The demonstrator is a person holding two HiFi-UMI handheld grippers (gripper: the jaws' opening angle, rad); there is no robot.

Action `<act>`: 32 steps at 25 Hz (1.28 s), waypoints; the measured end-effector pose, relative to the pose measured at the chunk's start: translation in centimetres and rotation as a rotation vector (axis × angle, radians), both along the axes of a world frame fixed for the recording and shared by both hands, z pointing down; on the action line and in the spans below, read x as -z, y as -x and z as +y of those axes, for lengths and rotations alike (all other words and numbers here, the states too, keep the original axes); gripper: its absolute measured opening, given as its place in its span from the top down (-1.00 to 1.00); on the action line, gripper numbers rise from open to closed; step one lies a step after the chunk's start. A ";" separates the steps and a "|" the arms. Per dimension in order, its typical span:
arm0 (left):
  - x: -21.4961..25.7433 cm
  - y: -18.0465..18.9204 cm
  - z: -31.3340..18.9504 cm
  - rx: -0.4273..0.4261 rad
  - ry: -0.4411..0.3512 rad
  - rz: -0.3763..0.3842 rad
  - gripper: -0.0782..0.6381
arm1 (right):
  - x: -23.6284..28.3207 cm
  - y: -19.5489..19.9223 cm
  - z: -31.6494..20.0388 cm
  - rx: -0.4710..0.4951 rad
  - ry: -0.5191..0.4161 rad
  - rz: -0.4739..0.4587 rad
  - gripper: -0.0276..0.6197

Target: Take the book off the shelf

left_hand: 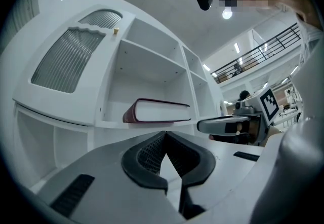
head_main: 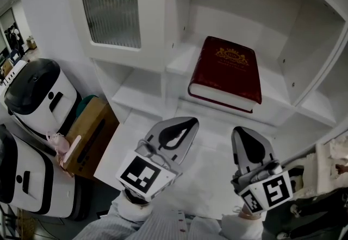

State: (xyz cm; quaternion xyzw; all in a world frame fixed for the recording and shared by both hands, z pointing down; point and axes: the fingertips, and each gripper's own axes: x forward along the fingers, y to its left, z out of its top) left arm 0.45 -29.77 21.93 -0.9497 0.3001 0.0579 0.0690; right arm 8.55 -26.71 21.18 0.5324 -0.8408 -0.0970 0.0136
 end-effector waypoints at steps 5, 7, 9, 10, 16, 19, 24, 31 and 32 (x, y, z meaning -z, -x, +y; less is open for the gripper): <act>-0.1 -0.2 -0.7 -0.006 -0.004 -0.009 0.75 | 0.1 -0.7 -0.3 -0.035 -0.012 0.004 0.87; -0.1 -0.2 -0.9 -0.003 -0.006 -0.006 0.75 | 0.2 -1.0 -0.4 -0.045 -0.019 0.004 0.87; 0.0 -0.2 -1.1 0.000 -0.010 -0.005 0.75 | 0.3 -1.3 -0.5 -0.053 -0.023 0.007 0.87; 0.1 -0.1 -1.2 0.002 -0.014 -0.005 0.75 | 0.3 -1.5 -0.6 -0.055 -0.023 0.008 0.87; 0.5 0.2 -1.7 0.009 -0.036 0.001 0.75 | 0.2 -2.0 -0.8 -0.053 -0.018 0.031 0.86; 0.5 0.2 -2.0 0.006 -0.037 -0.004 0.72 | 0.1 -2.4 -1.1 -0.056 -0.014 0.047 0.86; 0.1 -0.3 -2.3 -0.005 -0.051 -0.044 0.50 | 0.0 -2.7 -1.3 -0.052 -0.008 0.099 0.63; 0.6 0.3 -3.2 0.039 -0.095 -0.067 0.41 | 1.2 -3.8 -1.3 -0.100 -0.082 0.158 0.52; 0.6 0.4 -3.4 0.045 -0.103 -0.075 0.40 | 1.4 -4.0 -1.3 -0.110 -0.094 0.178 0.50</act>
